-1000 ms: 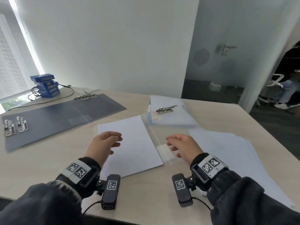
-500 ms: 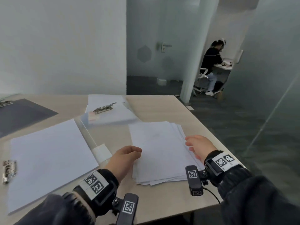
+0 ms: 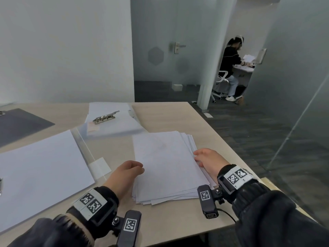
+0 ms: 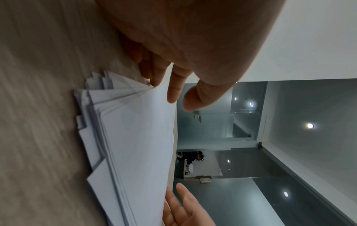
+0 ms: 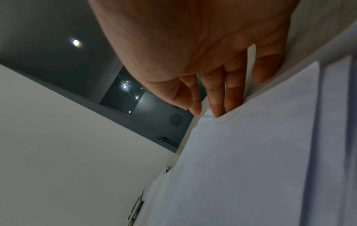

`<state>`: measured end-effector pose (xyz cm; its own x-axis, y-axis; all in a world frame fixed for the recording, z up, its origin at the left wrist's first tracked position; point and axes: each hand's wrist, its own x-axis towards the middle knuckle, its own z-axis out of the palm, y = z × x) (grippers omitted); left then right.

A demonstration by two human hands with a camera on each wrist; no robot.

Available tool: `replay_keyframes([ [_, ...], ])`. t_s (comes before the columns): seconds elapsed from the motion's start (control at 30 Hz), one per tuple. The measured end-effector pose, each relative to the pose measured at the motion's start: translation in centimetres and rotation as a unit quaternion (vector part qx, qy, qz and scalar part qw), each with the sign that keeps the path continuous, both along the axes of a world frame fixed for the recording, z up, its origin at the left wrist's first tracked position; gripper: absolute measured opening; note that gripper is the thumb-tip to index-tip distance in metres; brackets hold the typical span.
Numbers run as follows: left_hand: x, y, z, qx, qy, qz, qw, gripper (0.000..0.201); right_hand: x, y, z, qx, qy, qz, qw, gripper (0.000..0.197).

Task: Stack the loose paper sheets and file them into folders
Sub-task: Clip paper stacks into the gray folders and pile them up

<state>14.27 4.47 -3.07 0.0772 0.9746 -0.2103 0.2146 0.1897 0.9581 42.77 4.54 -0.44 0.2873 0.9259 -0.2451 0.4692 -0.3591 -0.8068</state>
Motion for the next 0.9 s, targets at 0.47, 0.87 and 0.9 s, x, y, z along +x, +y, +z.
replay_keyframes([
  [0.47, -0.2, 0.2, -1.2, 0.02, 0.027, -0.027, 0.999, 0.013, 0.0, 0.5, 0.2, 0.045, 0.061, -0.056, 0.996, 0.039],
  [0.87, -0.4, 0.0, -1.1, 0.01, 0.009, -0.042, 0.999, 0.01, -1.3, 0.6, 0.8, 0.002, 0.01, -0.057, 0.998, 0.043],
  [0.9, -0.5, 0.0, -1.0, 0.009, 0.013, -0.045, 0.999, 0.009, -1.3, 0.7, 0.6, 0.005, 0.001, -0.053, 0.999, 0.045],
])
